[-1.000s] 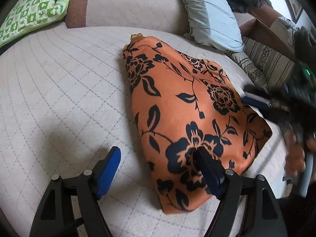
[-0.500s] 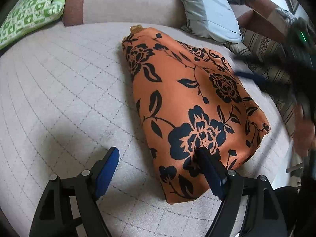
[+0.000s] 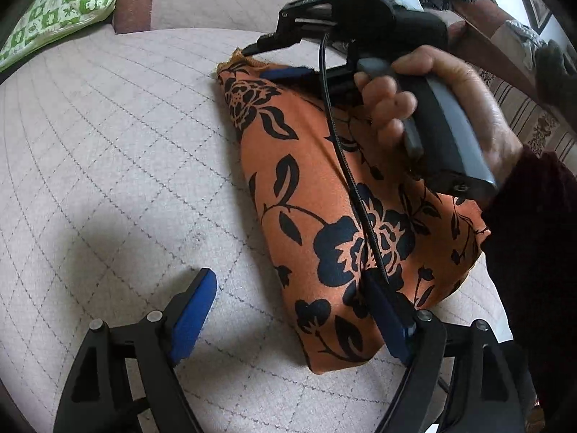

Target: Fold small clothes

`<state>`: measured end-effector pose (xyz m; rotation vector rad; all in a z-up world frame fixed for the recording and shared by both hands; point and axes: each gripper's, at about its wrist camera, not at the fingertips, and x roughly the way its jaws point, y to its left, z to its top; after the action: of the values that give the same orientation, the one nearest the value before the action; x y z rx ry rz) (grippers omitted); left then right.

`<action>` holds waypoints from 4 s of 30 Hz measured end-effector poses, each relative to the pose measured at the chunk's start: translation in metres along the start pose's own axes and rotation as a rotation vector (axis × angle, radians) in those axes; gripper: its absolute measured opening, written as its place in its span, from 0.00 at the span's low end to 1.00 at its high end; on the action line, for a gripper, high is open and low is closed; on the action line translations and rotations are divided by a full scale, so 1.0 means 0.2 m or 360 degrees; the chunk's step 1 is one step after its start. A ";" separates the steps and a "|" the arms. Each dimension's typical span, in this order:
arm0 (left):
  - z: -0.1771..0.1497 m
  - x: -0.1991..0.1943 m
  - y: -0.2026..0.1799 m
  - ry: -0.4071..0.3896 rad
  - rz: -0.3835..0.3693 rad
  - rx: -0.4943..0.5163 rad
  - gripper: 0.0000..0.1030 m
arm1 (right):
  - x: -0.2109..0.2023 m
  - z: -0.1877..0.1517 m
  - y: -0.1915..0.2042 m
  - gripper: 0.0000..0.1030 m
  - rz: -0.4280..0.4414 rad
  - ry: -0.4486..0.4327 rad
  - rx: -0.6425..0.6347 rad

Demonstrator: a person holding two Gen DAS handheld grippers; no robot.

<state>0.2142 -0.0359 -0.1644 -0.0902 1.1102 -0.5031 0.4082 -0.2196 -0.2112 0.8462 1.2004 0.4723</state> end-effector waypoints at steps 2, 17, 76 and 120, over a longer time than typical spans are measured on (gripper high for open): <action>0.01 0.00 0.00 0.0012 -0.0001 -0.0004 0.81 | -0.07 -0.05 0.03 0.36 -0.0013 -0.0048 -0.0052; -0.01 0.03 -0.05 -0.0026 0.0149 0.0050 0.82 | -0.23 -0.41 -0.05 0.36 0.0192 0.0096 -0.0053; 0.21 -0.01 -0.10 -0.0323 0.0367 -0.0147 0.87 | -1.32 -0.76 -0.42 0.54 -0.0032 -0.0549 -0.0086; 0.25 0.01 -0.14 -0.0389 0.0502 -0.0048 0.90 | -1.35 -0.72 -0.51 0.56 -0.0092 -0.0524 -0.0064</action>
<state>0.2484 -0.0695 -0.1350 -0.0019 0.8714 -0.1864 0.1746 -0.4318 -0.1414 0.8164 0.9066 0.2951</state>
